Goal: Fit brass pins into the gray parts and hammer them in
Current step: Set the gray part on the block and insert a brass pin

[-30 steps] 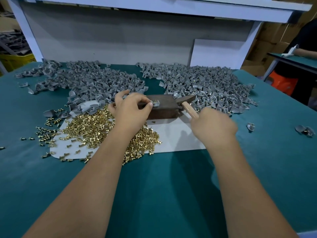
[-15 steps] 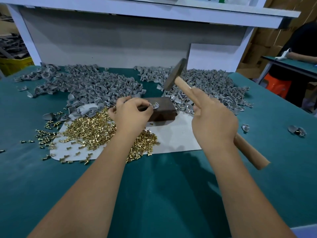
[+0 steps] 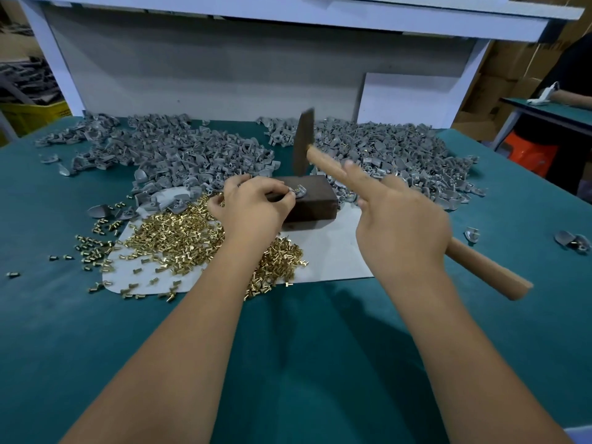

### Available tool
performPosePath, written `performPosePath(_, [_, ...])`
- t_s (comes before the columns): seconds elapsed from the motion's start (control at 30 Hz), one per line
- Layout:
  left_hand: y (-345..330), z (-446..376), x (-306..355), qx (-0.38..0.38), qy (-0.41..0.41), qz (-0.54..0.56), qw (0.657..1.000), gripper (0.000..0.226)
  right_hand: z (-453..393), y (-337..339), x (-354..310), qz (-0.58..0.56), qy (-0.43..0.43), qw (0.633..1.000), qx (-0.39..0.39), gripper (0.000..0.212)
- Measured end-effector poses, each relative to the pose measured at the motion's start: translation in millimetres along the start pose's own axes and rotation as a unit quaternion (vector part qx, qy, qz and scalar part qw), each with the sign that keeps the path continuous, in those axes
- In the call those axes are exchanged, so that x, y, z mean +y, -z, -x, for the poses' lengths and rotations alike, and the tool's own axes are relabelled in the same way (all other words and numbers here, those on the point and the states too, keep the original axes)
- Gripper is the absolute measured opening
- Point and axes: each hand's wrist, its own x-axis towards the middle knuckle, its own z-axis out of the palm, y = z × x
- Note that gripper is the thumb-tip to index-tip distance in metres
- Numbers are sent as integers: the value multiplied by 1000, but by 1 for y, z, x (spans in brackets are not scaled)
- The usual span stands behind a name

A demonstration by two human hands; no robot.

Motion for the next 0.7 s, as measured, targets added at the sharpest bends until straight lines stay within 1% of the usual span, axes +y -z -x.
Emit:
performPosePath(0.07, [0,0,-1,-8,0,-4,1000,15,-2,0,2,11,11,1000,-24,59])
performPosePath(0.13, [-2,0,0,2,5,-15,1000,10,-8,3,2,8,1,1000,-1,60])
performPosePath(0.23, [-5,0,-1,13,0,-18,1000,11,-9,7,0,-1,-14,999,37,60])
performPosePath(0.27, [-4,0,-2,11,0,-14,1000,13,-7,7,0,3,-7,1000,24,61])
performPosePath(0.37, [-2,0,-3,-4,1,-5,1000,20,-1,2,0,27,13,998,-47,62])
performPosePath(0.4, [-2,0,-2,-2,-1,-6,1000,21,-3,3,0,34,12,998,-43,62])
performPosePath(0.47, [-4,0,-1,13,3,-10,1000,22,-8,5,0,46,-4,999,-7,63])
performPosePath(0.53, [-5,0,-1,27,5,-13,1000,23,-8,6,-1,36,-22,999,18,64])
performPosePath(0.57, [-5,0,-1,25,4,-14,1000,22,-6,6,-2,35,-14,999,14,63])
performPosePath(0.67, [-4,0,-2,-1,-3,-12,1000,17,0,0,-2,43,27,997,-54,61])
performPosePath(0.7, [-4,0,-1,0,-2,-14,1000,15,-2,1,-3,42,30,997,-51,60])
